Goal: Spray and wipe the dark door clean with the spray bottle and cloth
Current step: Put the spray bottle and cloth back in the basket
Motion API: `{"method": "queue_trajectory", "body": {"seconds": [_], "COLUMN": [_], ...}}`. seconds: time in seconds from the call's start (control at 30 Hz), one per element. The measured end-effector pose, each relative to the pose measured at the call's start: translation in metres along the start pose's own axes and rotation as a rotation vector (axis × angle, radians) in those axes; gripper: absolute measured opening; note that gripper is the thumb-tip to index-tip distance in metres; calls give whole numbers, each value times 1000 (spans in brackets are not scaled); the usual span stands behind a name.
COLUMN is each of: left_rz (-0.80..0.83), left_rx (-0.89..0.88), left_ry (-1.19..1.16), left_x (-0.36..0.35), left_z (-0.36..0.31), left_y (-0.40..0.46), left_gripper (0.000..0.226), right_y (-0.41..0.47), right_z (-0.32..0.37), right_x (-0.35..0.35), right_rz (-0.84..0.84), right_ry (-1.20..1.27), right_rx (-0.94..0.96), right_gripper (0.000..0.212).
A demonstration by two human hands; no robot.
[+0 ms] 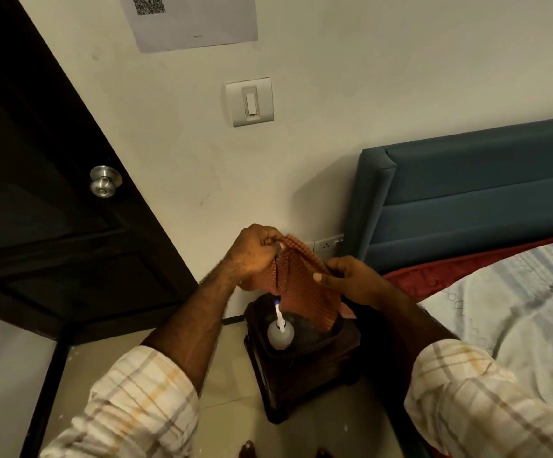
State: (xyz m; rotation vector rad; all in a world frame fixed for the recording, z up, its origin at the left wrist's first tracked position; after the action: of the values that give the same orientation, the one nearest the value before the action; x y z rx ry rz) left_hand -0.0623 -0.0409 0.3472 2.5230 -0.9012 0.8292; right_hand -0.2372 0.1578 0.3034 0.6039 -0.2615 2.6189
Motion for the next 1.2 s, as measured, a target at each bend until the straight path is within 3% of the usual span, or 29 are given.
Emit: {"method": "queue_trajectory", "body": {"seconds": [0.07,0.17,0.23,0.33,0.43,0.53,0.6,0.73,0.93,1.03,1.2], "left_rz": [-71,-122,-129,-190,-194,-133,-113,24,202,244,124], "left_rx": [29,66,84,132,230,355,414,522,476,379,348], "left_ry": [11,39,65,99,73,32,-13,-135,-346,-366,-401], "left_x": [6,17,23,36,46,46,44,39,28,16,-1], "left_z": [0,8,16,29,47,60,64,68,57,49,36], "left_y": [5,10,12,16,14,10,7,1,-1,0,2], "left_gripper": [12,14,17,16,16,18,15,15,52,64,49], "right_y": [3,5,6,10,17,26,31,32,35,35,40], "right_z": [-2,11,19,12,-4,-12,-17,-15,2,9,13], "right_x": [-8,-11,-12,-8,4,11,13,15,0,1,1], "right_rz": [-158,-390,-272,-22,-177,-317,-393,-554,-278,-55,-239], "right_ry": [170,233,164,-175,-181,-6,79,162,477,423,110], "right_rx": [-35,-34,-51,-69,-95,-199,-270,-235,-240,-228,-97], "right_gripper": [32,26,23,14,26,15,19,26,7,40,23]}}
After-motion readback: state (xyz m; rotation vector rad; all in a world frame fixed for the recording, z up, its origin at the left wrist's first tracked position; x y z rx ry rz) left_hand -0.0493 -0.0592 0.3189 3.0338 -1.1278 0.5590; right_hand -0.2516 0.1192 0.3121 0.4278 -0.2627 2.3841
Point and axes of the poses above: each hand's wrist, its own y-axis towards the middle knuckle, its own x-axis out of the back of the hand, z = x × y, the point moved 1 cm from there along y, towards the middle knuckle, and after that the axes turned 14 degrees about -z, right-handed, at the moved point
